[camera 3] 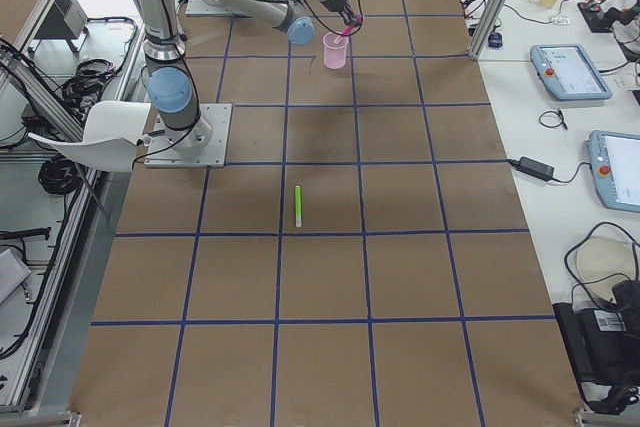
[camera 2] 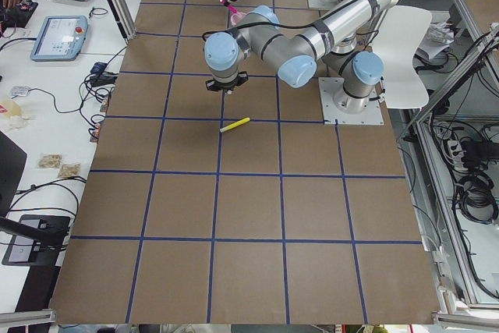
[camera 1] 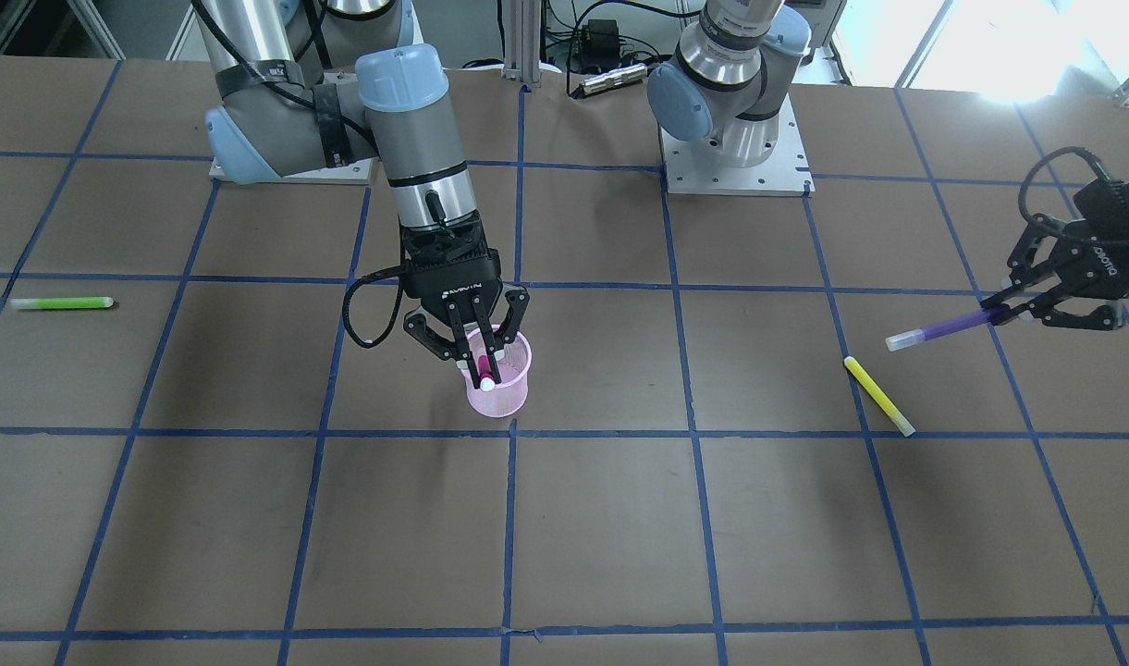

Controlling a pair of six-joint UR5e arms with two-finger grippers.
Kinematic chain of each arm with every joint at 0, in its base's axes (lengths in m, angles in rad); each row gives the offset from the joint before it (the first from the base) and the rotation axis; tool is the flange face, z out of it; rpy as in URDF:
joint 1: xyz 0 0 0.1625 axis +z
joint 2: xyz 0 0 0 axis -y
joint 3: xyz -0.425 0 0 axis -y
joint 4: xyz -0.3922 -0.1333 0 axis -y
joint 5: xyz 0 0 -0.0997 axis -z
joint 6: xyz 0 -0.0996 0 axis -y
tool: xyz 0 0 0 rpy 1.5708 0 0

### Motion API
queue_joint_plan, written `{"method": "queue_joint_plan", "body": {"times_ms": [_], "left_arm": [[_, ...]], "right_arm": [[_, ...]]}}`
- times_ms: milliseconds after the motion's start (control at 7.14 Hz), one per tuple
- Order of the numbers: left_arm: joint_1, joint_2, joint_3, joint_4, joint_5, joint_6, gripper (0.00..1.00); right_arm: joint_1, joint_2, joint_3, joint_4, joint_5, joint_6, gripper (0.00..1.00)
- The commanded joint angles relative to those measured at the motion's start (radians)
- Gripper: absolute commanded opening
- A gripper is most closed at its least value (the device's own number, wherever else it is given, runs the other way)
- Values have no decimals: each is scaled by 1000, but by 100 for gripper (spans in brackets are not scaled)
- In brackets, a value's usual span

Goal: Insert purple and pink pens into pink cup

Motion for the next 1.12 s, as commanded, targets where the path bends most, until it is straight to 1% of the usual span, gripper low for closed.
{"method": "queue_joint_plan", "body": {"times_ms": [0,140,280,420,560,700,840,980], "left_arm": [[-110,73,-36,-1,0,-157,0],[-166,99,-49,-1,-2,-204,0],[-220,119,-65,4,-2,-269,0],[-271,129,-75,12,-2,-350,0],[-334,136,-78,24,0,-424,0],[-409,136,-82,75,7,-520,0],[-485,120,-84,132,18,-635,0],[-576,100,-86,194,89,-768,0]], "right_arm": [[8,10,23,-4,-47,58,97],[8,15,26,-9,-52,83,100],[-1,12,6,3,-41,71,100],[-29,13,-38,51,-38,69,100],[-61,7,-123,207,-38,66,100],[-104,7,-229,417,-38,12,100],[-161,7,-320,612,-40,-88,100],[-211,5,-410,798,-38,-133,100]]}}
